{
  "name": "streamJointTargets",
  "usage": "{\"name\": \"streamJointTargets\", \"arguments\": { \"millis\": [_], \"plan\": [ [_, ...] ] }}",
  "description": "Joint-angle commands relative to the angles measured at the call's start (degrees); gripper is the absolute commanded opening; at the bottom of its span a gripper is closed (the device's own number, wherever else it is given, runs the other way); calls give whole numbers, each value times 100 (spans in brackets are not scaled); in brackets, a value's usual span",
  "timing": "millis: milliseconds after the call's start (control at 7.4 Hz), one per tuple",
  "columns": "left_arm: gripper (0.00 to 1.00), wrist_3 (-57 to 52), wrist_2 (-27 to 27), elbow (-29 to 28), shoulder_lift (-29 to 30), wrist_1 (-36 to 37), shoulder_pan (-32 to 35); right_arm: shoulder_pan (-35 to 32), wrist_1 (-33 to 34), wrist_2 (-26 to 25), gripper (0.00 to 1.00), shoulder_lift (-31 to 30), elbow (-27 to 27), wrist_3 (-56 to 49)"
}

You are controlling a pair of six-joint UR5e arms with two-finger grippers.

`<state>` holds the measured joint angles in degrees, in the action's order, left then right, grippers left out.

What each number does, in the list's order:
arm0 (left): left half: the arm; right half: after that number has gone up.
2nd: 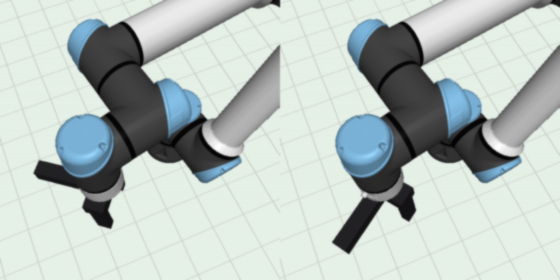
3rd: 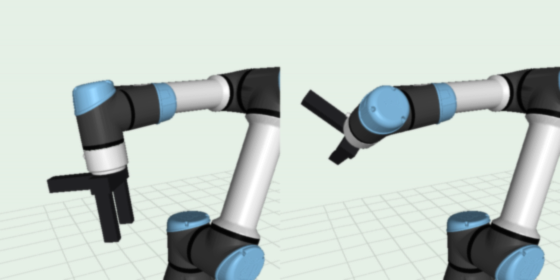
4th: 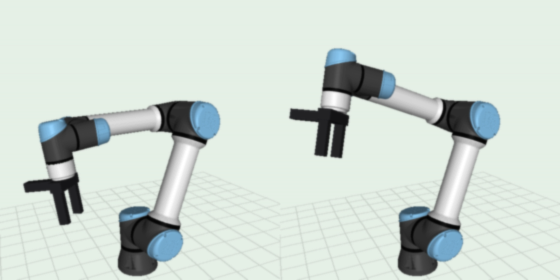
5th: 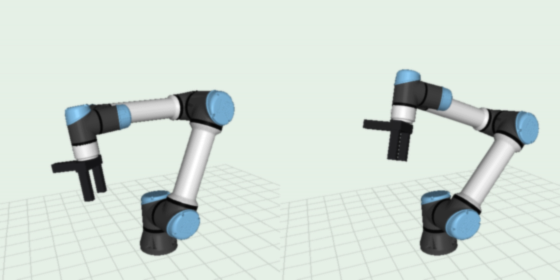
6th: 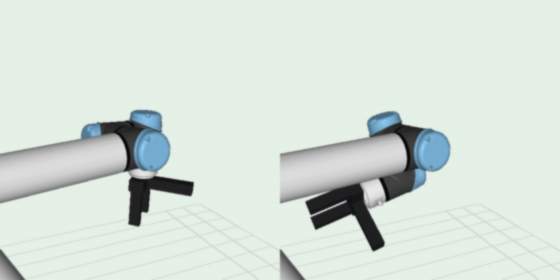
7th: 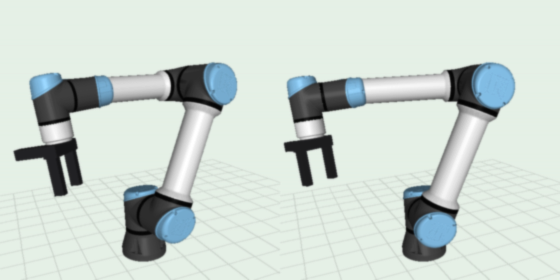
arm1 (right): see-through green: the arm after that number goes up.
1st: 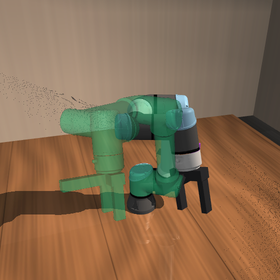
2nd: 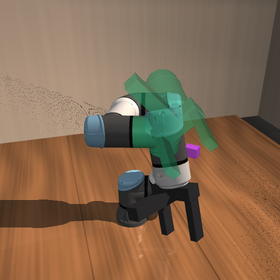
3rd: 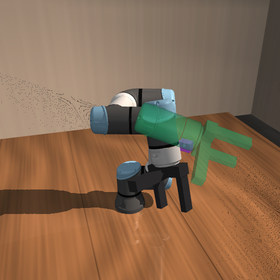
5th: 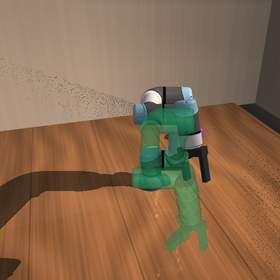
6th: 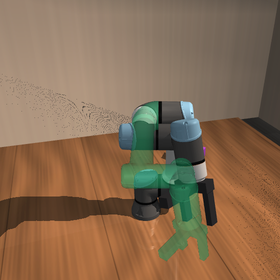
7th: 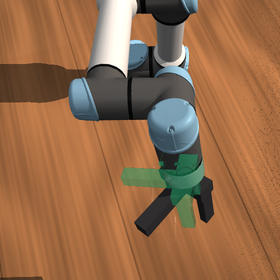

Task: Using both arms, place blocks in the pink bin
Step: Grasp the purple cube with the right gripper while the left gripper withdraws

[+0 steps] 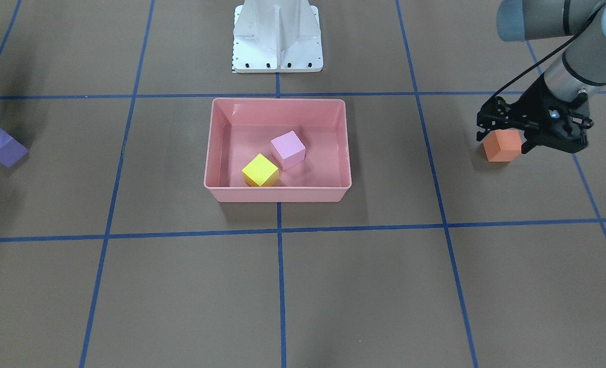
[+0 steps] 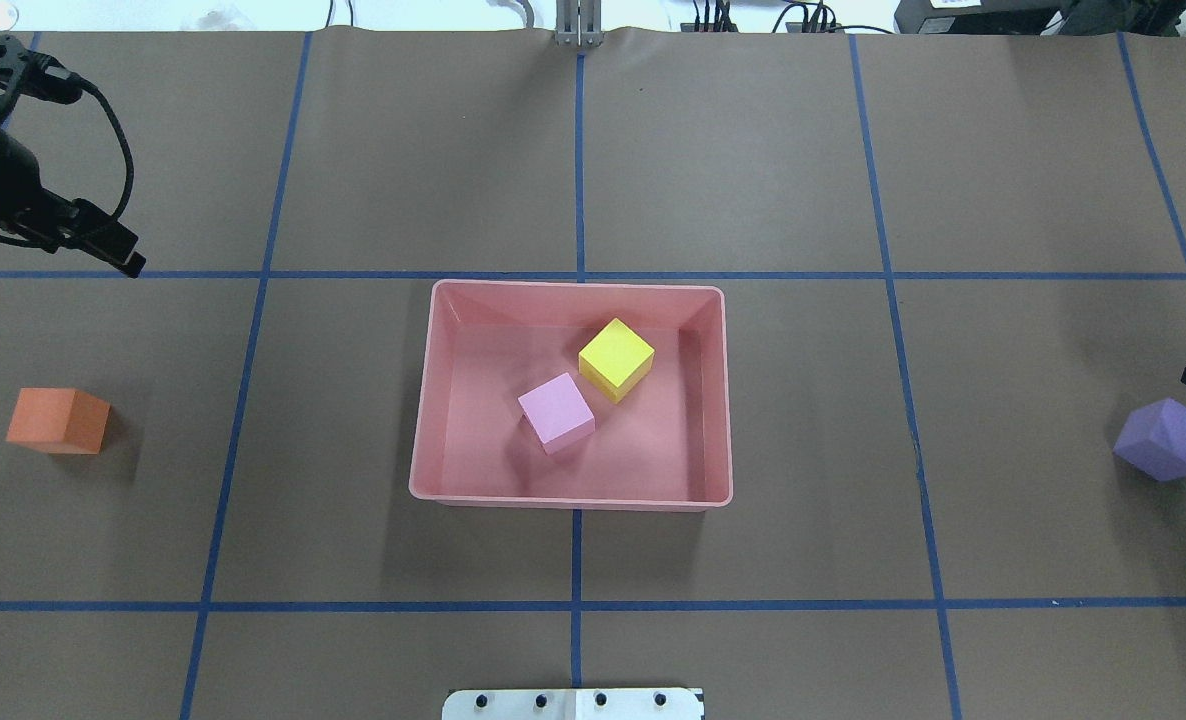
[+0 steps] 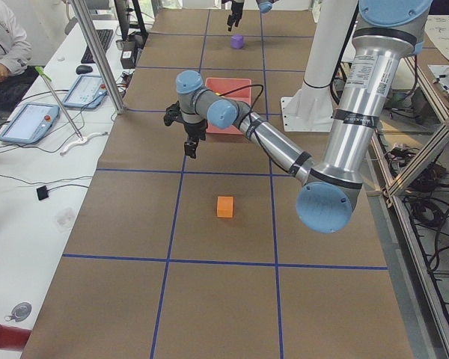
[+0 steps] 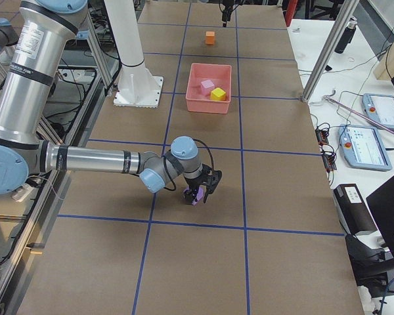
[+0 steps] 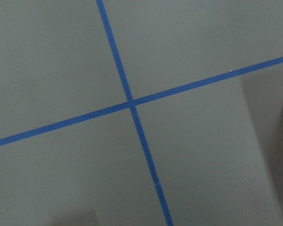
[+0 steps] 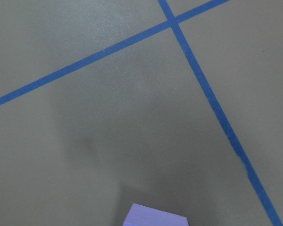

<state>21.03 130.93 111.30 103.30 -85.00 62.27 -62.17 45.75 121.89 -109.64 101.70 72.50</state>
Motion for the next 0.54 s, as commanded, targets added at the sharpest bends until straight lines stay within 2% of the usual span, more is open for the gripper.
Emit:
{"name": "streamJointTargets", "arguments": {
  "millis": [0,405],
  "plan": [
    [100,-99,3,23,-90,0,57,711,-93,-749,100,-4,8,674],
    [100,-99,12,40,-91,9,57,1206,-119,-1254,100,-162,-9,739]
  ]
}}
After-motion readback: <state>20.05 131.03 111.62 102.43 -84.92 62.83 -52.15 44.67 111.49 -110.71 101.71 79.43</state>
